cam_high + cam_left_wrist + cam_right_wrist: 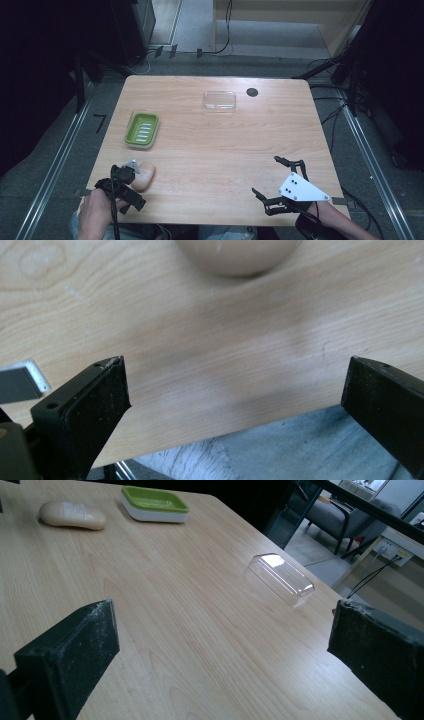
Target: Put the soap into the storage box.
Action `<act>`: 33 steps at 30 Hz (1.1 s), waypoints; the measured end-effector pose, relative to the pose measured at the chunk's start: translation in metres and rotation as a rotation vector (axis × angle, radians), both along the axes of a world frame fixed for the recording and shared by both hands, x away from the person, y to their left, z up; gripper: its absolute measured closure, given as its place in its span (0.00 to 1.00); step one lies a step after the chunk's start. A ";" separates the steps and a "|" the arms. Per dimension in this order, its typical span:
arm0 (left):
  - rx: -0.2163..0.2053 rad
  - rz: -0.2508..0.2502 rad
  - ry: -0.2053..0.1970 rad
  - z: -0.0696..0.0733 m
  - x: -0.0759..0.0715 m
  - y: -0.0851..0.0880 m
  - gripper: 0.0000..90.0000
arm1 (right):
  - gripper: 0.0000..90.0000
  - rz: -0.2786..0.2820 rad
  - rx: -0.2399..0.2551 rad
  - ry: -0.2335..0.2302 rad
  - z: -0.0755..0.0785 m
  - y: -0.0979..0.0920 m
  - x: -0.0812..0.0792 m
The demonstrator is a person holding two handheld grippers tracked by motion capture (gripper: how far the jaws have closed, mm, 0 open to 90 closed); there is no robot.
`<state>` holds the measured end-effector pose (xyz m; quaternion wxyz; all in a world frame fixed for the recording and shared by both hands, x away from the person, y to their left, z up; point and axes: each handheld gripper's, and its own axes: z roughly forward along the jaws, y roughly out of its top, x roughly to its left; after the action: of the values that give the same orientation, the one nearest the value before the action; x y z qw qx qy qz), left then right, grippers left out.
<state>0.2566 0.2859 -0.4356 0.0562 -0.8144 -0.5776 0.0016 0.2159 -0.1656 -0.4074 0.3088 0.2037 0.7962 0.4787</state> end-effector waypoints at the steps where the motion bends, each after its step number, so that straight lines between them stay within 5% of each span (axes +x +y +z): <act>1: -0.005 0.004 -0.007 0.000 0.001 -0.001 0.00 | 0.00 0.000 0.000 0.000 0.000 0.000 0.000; 28: -0.042 0.017 -0.085 0.007 0.041 -0.019 0.00 | 0.00 -0.002 0.000 0.000 0.000 -0.001 0.000; 33: -0.049 0.019 -0.072 0.004 0.047 -0.020 0.00 | 0.00 -0.001 0.003 0.000 0.000 -0.001 0.000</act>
<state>0.3033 0.2654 -0.4319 0.0155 -0.8096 -0.5866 -0.0129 0.2162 -0.1661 -0.4075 0.3088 0.2043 0.7955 0.4797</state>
